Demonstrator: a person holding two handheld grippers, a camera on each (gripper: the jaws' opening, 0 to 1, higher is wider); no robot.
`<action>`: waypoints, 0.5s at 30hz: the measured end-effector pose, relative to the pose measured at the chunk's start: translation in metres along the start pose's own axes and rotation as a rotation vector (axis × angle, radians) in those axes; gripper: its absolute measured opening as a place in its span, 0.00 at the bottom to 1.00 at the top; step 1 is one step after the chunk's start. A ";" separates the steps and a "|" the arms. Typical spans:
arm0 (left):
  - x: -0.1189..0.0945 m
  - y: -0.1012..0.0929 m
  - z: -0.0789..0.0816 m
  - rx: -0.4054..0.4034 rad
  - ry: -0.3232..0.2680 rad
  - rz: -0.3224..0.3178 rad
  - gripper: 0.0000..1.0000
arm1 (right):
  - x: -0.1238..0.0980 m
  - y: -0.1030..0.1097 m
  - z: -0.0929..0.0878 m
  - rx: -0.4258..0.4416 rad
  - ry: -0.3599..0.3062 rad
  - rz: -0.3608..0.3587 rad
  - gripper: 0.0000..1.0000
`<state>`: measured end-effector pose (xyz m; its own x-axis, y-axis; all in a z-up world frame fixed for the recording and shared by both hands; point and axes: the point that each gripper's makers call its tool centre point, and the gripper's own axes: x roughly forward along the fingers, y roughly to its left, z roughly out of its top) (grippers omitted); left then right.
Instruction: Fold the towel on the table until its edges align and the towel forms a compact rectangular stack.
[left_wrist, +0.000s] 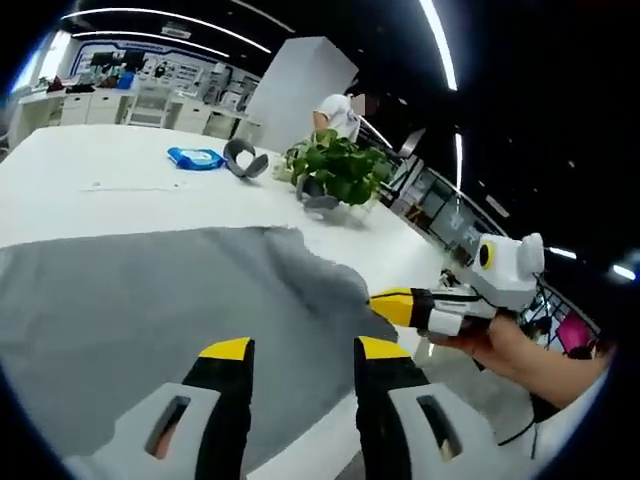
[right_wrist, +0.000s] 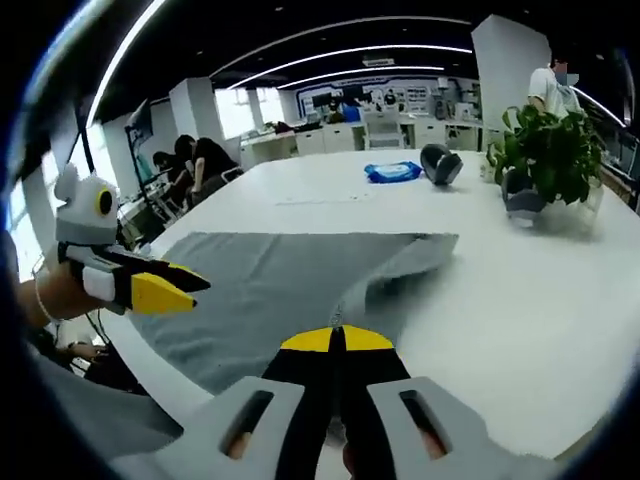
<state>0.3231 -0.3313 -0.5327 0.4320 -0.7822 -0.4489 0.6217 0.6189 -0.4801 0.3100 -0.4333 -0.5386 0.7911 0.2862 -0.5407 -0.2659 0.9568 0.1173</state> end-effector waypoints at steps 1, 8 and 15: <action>0.002 -0.001 0.001 -0.004 0.000 -0.003 0.41 | 0.000 0.004 0.000 -0.022 0.001 0.005 0.00; 0.019 -0.011 0.001 -0.011 0.029 -0.018 0.45 | 0.002 0.021 -0.004 -0.036 0.010 0.042 0.00; 0.040 -0.020 0.002 0.023 0.060 -0.006 0.60 | 0.001 0.033 -0.007 -0.055 0.021 0.061 0.00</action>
<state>0.3290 -0.3746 -0.5400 0.3888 -0.7800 -0.4904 0.6391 0.6117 -0.4662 0.2983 -0.4018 -0.5410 0.7611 0.3420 -0.5511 -0.3437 0.9332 0.1045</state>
